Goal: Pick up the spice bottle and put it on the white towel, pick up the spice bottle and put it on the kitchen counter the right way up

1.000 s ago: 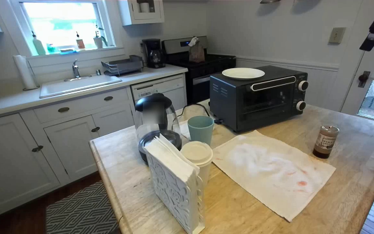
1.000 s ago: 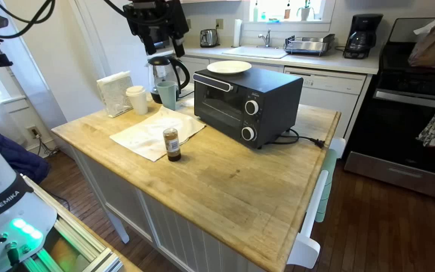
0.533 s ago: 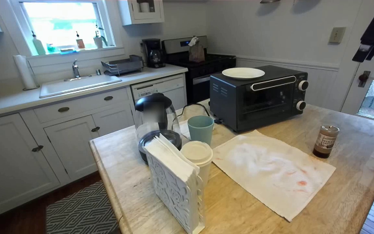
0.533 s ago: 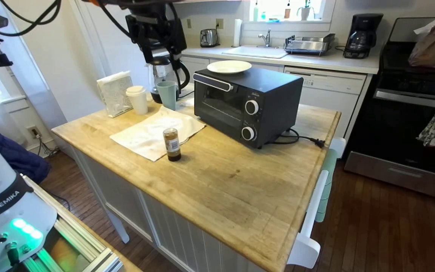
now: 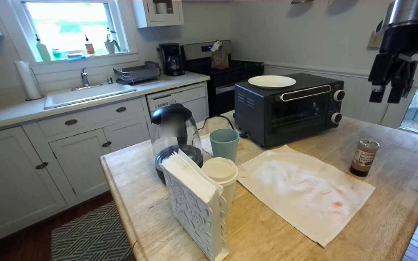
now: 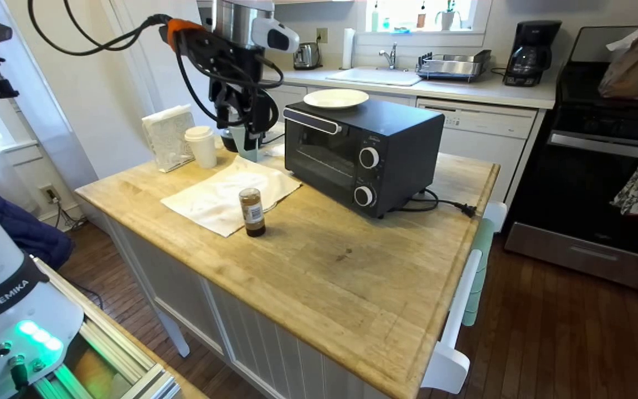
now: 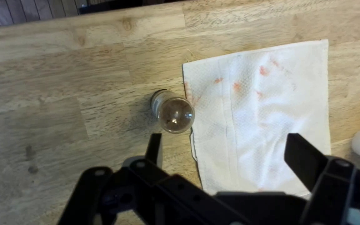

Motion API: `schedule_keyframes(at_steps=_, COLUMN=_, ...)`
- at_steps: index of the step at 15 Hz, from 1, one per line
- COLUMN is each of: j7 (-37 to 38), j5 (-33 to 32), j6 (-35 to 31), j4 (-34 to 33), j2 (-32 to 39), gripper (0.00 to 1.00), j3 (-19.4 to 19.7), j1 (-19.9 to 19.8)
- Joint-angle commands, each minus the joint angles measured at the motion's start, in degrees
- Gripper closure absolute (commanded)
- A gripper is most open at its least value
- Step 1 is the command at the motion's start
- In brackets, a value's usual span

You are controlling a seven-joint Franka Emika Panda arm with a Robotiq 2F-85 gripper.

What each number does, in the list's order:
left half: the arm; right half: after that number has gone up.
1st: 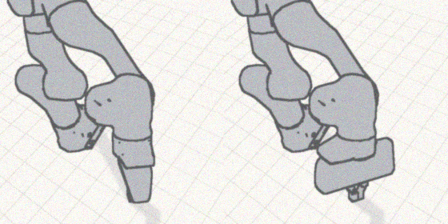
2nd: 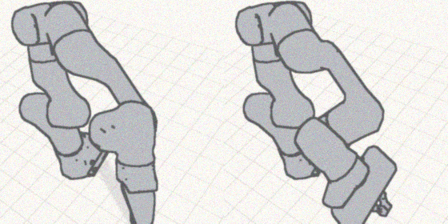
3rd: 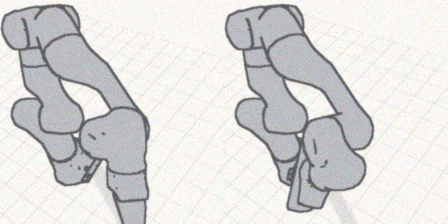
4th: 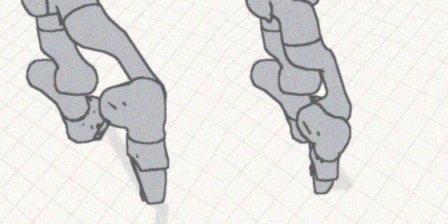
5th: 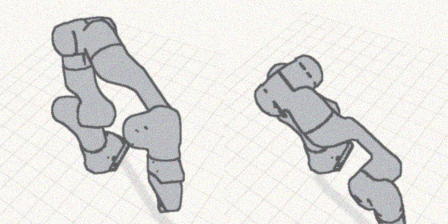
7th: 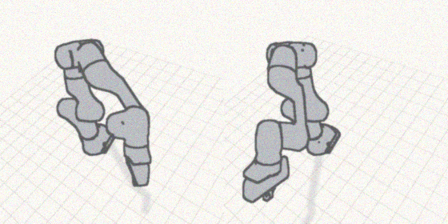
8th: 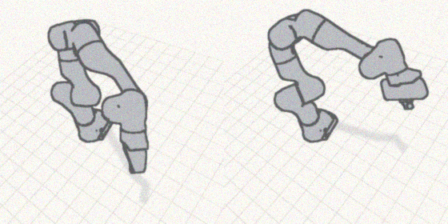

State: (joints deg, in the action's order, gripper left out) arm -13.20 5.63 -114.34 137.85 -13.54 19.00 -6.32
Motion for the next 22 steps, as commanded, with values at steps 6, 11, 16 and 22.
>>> schedule_keyframes(at_steps=6, j7=10.1, j5=-1.5, j6=-0.1, j4=-7.8, j2=14.7, gripper=0.00, j3=-5.6, j1=-2.1)
schedule_keyframes(at_steps=11, j7=6.5, j5=-2.6, j6=-1.7, j4=-9.3, j2=20.0, gripper=0.00, j3=-6.8, j1=-2.0)
schedule_keyframes(at_steps=16, j7=7.8, j5=-8.7, j6=-2.0, j4=-10.7, j2=24.2, gripper=0.00, j3=-7.5, j1=-2.0)
schedule_keyframes(at_steps=22, j7=6.6, j5=-9.9, j6=-1.7, j4=-12.1, j2=27.8, gripper=0.00, j3=-8.4, j1=-2.2)
